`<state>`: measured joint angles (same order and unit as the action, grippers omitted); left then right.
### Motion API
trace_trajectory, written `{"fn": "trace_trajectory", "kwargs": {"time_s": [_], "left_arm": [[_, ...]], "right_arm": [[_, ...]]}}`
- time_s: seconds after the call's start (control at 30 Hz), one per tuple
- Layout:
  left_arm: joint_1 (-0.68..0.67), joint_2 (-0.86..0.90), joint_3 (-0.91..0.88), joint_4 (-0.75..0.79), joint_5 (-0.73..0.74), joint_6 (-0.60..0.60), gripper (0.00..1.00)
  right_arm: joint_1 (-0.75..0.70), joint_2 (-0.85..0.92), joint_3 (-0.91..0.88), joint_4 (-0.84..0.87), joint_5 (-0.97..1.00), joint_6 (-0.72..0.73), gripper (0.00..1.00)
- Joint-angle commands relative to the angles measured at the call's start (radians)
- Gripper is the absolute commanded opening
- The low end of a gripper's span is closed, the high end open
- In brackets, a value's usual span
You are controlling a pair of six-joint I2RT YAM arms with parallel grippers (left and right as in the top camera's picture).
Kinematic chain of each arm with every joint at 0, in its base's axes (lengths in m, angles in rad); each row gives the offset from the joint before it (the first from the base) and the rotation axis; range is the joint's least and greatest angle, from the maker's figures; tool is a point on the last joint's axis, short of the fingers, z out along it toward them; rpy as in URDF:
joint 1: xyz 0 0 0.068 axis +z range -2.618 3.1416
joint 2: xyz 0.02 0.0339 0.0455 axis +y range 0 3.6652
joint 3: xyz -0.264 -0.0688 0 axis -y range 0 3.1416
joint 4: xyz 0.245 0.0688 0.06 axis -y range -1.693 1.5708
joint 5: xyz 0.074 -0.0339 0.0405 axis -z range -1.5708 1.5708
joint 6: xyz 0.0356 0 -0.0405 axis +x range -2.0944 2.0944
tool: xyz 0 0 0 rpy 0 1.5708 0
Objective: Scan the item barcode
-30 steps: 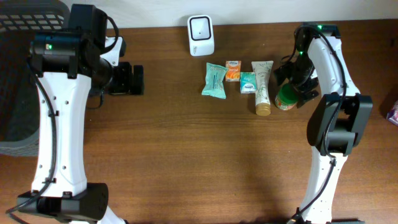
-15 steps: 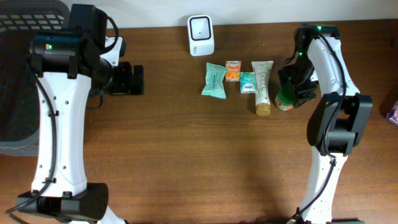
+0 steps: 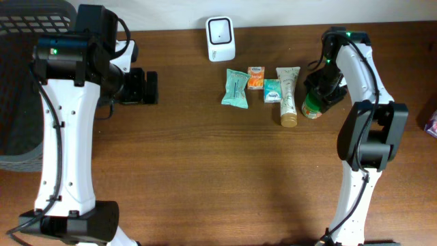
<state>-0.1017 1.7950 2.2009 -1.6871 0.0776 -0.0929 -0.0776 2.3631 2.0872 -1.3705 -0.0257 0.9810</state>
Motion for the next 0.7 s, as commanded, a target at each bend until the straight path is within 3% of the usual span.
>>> {"fn": "trace_trajectory", "kwargs": {"time_s": [0.0, 0.03, 0.1, 0.2, 0.3, 0.43, 0.47, 0.5, 0.67], "left_arm": [[0.000, -0.003, 0.001, -0.001, 0.000, 0.016, 0.99], [0.000, -0.003, 0.001, -0.001, 0.001, 0.016, 0.99], [0.000, -0.003, 0.001, -0.001, 0.001, 0.016, 0.99], [0.000, -0.003, 0.001, -0.001, 0.001, 0.016, 0.99], [0.000, -0.003, 0.001, -0.001, 0.001, 0.016, 0.99], [0.000, -0.003, 0.001, -0.001, 0.001, 0.016, 0.99], [0.000, -0.003, 0.001, -0.001, 0.000, 0.016, 0.99], [0.000, -0.003, 0.001, -0.001, 0.001, 0.016, 0.99], [0.000, -0.003, 0.001, -0.001, 0.000, 0.016, 0.99]], "right_arm": [[-0.002, 0.000, 0.004, 0.003, 0.000, -0.186, 0.59], [-0.002, 0.000, 0.013, 0.004, 0.000, -0.242, 0.58], [-0.002, 0.000, 0.045, 0.012, 0.000, -0.442, 0.44], [0.013, 0.000, 0.079, 0.001, -0.011, -0.846, 0.51], [0.035, 0.000, 0.077, -0.024, -0.002, -1.052, 0.54], [0.040, 0.000, 0.077, -0.013, 0.039, -1.059, 0.63], [0.040, 0.000, 0.077, -0.009, 0.038, -1.058, 0.76], [0.039, 0.000, 0.077, -0.007, 0.037, -1.051, 0.95], [0.039, 0.000, 0.077, 0.001, 0.034, -0.953, 0.99]]}}
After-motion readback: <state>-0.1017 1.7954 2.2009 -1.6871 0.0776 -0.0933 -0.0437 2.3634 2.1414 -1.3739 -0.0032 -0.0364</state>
